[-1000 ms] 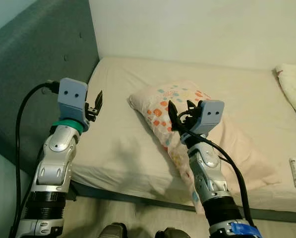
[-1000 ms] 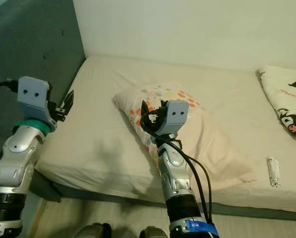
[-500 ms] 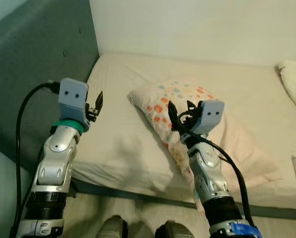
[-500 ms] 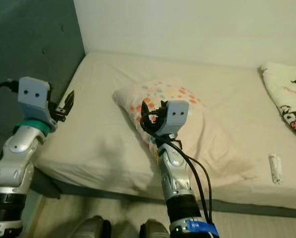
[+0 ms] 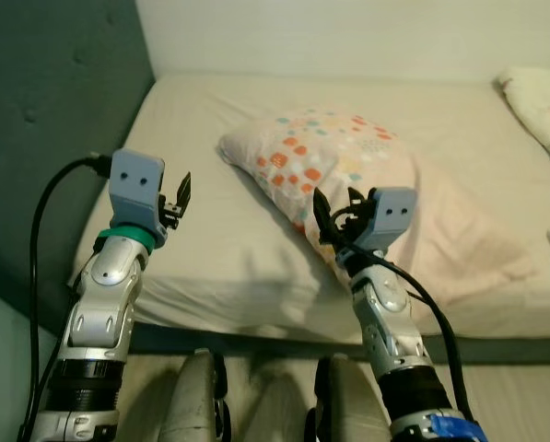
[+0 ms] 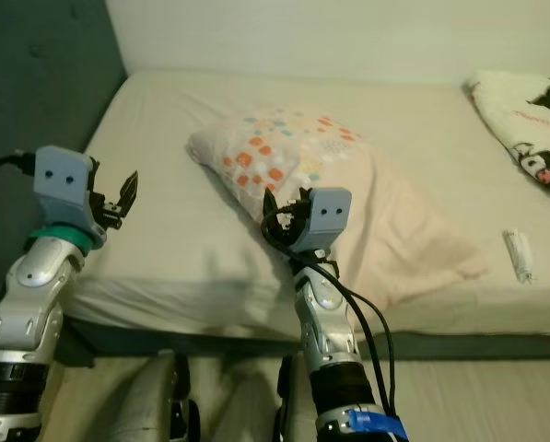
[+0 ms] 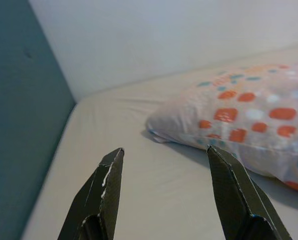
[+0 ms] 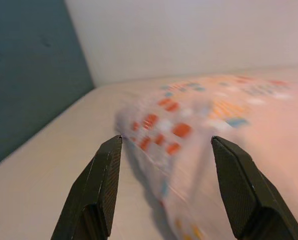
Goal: Clean up the room
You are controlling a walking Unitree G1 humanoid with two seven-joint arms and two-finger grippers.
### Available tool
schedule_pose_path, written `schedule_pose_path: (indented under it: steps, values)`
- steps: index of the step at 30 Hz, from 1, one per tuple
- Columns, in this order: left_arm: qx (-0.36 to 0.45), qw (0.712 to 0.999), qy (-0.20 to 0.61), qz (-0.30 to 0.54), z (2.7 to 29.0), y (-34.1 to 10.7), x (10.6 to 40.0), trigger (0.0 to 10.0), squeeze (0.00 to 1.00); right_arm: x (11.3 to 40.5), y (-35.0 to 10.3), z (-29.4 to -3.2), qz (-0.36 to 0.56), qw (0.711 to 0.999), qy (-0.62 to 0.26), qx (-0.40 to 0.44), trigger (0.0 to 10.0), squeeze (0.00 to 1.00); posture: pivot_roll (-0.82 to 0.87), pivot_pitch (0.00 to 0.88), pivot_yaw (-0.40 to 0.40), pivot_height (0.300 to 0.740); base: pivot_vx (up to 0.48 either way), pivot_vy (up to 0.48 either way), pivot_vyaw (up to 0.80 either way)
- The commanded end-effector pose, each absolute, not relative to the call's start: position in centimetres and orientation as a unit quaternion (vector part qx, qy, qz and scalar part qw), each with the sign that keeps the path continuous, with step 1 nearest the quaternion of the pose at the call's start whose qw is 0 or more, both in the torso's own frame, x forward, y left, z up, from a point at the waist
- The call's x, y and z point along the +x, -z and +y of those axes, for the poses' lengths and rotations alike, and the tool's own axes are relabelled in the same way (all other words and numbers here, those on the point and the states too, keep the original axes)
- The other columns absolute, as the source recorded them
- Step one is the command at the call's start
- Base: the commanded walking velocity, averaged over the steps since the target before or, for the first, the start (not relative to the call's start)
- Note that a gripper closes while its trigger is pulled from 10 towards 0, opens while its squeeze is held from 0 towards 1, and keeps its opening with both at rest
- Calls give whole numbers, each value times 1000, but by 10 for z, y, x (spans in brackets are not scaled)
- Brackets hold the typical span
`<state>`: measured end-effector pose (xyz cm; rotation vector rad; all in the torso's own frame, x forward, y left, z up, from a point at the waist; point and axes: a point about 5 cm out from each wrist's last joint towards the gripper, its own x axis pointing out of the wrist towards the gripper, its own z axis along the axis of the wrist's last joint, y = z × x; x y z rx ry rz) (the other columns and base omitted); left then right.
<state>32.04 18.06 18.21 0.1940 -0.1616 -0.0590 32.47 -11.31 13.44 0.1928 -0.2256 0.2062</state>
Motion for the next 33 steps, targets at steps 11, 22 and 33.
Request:
schedule_pose_path:
  steps: [11,22,33]
  values:
    - [97,992,33,-73,179,-179,320,10000,0,329,-150,-128,-152,987,-56,20,10000,0,42,19,37,550,0,0,0]
    - [92,993,37,-58,177,-178,319,10000,0,338,-155,-168,-110,970,52,-208,10000,0,49,47,34,550,0,0,0]
    - [93,994,37,-54,177,-177,317,10000,0,339,-158,-188,-85,922,91,-367,10000,1000,45,56,31,550,0,0,0]
